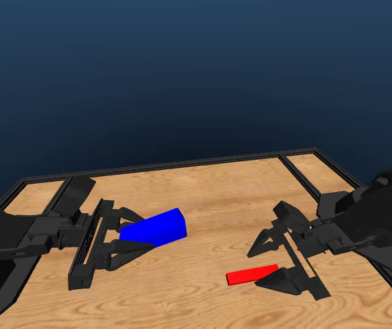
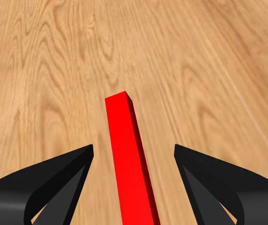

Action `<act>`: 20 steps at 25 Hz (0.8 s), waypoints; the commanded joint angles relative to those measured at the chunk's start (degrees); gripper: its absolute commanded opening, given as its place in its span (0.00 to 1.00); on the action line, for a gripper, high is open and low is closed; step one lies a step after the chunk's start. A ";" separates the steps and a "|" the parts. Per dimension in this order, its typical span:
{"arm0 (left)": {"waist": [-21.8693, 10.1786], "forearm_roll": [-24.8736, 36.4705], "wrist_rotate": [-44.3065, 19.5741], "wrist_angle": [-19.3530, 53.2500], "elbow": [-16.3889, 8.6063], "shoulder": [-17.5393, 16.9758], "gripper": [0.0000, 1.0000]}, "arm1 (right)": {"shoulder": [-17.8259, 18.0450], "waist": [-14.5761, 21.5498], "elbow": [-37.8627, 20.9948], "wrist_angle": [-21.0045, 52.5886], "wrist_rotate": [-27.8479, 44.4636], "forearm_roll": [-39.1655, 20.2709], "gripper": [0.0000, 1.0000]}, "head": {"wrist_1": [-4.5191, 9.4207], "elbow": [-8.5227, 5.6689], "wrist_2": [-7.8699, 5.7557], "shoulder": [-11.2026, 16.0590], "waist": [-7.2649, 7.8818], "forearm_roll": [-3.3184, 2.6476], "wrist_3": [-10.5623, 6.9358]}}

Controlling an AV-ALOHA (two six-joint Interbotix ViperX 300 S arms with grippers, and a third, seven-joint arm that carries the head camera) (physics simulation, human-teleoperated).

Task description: Insert peg into socket

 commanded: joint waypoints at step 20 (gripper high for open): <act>-11.82 -8.23 0.00 3.66 -5.67 -1.57 0.00 | -11.61 0.83 -9.54 0.98 -28.05 11.59 0.00 | 0.46 6.98 -1.11 -10.66 -1.43 -0.46 2.10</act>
